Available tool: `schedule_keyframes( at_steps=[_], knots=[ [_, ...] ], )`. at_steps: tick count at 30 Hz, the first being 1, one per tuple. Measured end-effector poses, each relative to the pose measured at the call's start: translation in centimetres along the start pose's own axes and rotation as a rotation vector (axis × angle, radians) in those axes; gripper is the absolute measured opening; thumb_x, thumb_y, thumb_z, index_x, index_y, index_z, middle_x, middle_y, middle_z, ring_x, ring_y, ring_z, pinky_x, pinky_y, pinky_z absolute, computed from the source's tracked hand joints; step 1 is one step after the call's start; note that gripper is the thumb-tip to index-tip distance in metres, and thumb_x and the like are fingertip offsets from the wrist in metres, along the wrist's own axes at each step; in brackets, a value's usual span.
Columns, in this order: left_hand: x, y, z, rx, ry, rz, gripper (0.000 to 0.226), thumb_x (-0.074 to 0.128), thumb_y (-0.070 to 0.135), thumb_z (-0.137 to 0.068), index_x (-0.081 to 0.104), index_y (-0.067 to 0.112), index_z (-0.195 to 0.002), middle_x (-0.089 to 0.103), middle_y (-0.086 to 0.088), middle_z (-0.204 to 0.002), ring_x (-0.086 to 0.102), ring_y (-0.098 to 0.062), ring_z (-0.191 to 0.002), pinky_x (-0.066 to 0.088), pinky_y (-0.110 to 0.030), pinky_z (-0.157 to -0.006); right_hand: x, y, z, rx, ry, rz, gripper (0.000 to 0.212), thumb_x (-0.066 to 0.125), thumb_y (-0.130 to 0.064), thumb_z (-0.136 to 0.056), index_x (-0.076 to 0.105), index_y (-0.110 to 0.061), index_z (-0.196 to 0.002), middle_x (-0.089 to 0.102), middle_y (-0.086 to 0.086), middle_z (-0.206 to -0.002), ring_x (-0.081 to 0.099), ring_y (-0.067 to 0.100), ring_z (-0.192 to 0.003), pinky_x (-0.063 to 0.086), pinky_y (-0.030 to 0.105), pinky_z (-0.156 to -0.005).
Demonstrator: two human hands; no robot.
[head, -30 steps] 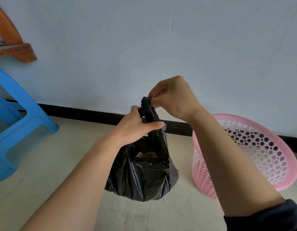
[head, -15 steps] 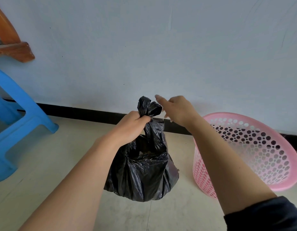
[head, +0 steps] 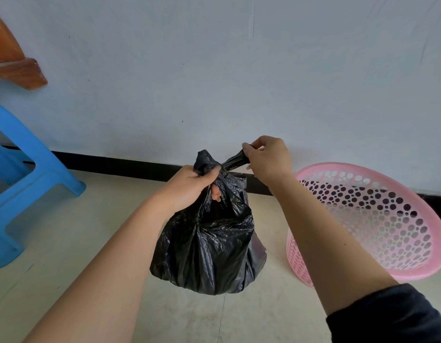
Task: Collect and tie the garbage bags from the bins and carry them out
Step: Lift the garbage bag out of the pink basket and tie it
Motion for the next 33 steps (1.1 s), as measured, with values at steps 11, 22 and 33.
schedule_keyframes(
  at_steps=[11, 22, 33],
  knots=[
    [-1.2, -1.8, 0.5, -0.143, 0.149, 0.418, 0.016, 0.065, 0.015, -0.089, 0.073, 0.002, -0.097, 0.068, -0.019, -0.080, 0.069, -0.019, -0.076, 0.051, -0.037, -0.094, 2.4, 0.3, 2.9, 0.171, -0.697, 0.122, 0.011, 0.061, 0.006, -0.084, 0.062, 0.005, -0.073, 0.068, 0.010, -0.053, 0.059, 0.016, -0.045, 0.049, 0.019, -0.041],
    [-1.9, -2.0, 0.3, -0.180, 0.193, 0.239, 0.019, 0.073, 0.002, -0.073, 0.071, 0.007, -0.091, 0.060, -0.001, -0.056, 0.057, -0.017, -0.064, 0.046, -0.028, -0.078, 4.1, 1.4, 1.6, -0.108, -0.484, 0.278, 0.031, 0.086, -0.022, -0.066, 0.057, -0.013, -0.069, 0.055, -0.001, -0.062, 0.048, 0.010, -0.053, 0.036, 0.023, -0.049],
    [-1.7, -0.8, 0.4, -0.119, 0.141, 0.045, 0.027, 0.069, -0.010, -0.073, 0.067, 0.009, -0.093, 0.068, -0.003, -0.066, 0.063, -0.008, -0.054, 0.043, -0.003, -0.053, 5.8, 3.2, 2.2, -0.144, -0.543, 0.091, 0.019, 0.078, -0.011, -0.074, 0.070, -0.007, -0.090, 0.070, 0.008, -0.090, 0.061, 0.027, -0.089, 0.047, 0.040, -0.088]
  ],
)
Point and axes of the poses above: each hand's wrist, its own z-axis away from the middle knuckle, its own x-axis out of the palm, y = z × x, the point moved 6 cm from there along -z, towards the middle knuckle
